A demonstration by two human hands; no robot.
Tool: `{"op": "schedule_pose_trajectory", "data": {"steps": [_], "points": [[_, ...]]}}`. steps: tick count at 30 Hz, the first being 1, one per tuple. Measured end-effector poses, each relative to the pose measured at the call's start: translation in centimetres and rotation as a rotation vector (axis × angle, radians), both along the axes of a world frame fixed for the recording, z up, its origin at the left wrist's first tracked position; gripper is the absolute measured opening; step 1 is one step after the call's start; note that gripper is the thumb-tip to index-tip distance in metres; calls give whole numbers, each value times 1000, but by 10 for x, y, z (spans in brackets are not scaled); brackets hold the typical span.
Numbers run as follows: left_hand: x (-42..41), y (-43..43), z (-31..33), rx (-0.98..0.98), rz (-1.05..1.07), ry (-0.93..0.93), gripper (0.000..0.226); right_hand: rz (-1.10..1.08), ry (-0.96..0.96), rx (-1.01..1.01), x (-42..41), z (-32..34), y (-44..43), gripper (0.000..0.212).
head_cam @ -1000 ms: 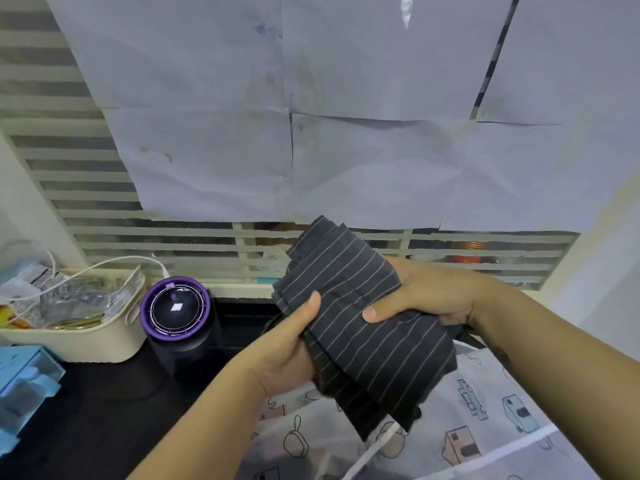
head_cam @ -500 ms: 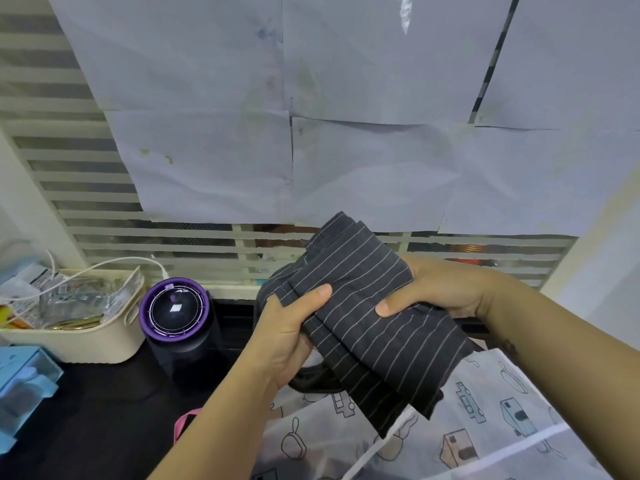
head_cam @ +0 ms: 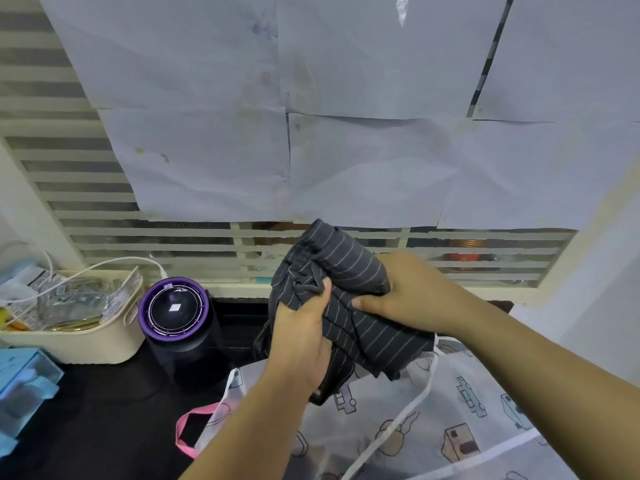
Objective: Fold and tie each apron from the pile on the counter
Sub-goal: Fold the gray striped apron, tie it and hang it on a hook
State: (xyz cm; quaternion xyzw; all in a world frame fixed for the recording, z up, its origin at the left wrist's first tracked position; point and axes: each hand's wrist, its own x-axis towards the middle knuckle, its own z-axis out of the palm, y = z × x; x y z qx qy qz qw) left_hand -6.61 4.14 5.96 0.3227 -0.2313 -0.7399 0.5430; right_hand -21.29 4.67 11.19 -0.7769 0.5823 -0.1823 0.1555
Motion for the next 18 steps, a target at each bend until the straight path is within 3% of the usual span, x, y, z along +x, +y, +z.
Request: {"op": "schedule_pose_trajectory", "data": {"steps": [4, 7, 9, 13, 18], "points": [[5, -2, 3, 51, 3, 94, 37, 35, -61, 88, -6, 1, 8, 17], [4, -1, 5, 165, -89, 183, 32, -25, 173, -81, -4, -11, 7, 27], [4, -3, 7, 224, -120, 234, 36, -62, 371, -258, -1, -23, 6, 53], [9, -7, 9, 213, -159, 312, 38, 1, 467, -491, -3, -44, 10, 107], [11, 1, 6, 69, -196, 325, 33, -19, 597, -454, 9, -61, 13, 119]]}}
